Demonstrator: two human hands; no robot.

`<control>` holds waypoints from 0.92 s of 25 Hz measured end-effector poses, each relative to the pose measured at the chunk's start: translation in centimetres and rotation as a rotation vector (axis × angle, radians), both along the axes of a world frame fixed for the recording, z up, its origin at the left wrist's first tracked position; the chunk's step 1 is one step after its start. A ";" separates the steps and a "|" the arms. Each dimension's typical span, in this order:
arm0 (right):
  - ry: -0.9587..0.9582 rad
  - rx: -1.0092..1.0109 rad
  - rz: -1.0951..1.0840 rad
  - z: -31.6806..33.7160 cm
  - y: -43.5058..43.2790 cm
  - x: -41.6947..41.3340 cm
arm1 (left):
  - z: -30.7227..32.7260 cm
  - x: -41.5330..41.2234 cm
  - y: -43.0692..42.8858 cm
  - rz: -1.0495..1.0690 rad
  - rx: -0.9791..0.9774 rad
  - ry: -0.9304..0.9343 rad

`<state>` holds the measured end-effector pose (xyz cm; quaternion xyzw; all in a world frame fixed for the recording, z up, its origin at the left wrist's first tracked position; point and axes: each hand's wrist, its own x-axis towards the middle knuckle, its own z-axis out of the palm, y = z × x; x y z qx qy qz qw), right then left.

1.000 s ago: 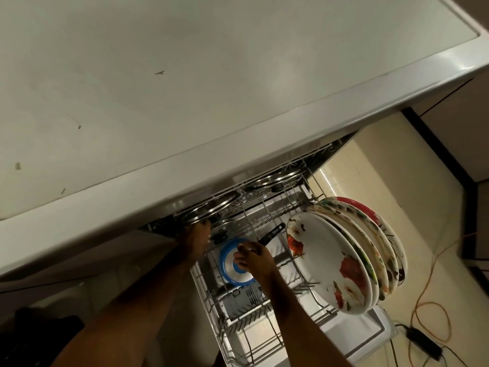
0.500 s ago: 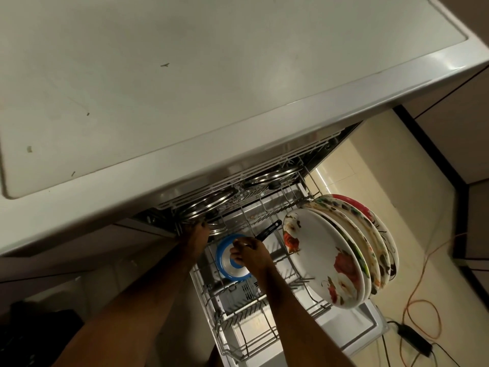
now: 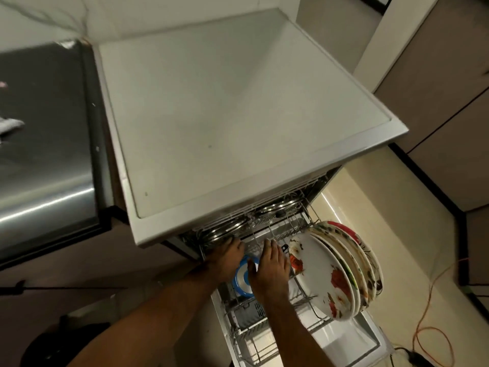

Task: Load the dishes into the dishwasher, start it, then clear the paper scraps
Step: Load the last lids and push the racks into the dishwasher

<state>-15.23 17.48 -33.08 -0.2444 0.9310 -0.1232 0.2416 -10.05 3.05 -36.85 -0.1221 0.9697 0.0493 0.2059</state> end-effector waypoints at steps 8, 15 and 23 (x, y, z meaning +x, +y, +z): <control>0.358 -0.105 0.048 12.9 1.6 -0.4 | 18.9 -2.2 3.0 -0.341 -0.240 0.342; 0.483 -0.146 0.140 24.3 0.4 -0.5 | 30.4 -0.6 1.6 -0.243 -0.227 0.432; 0.515 -0.310 0.485 32.1 -10.4 7.2 | 37.6 12.0 -8.2 0.031 -0.314 0.504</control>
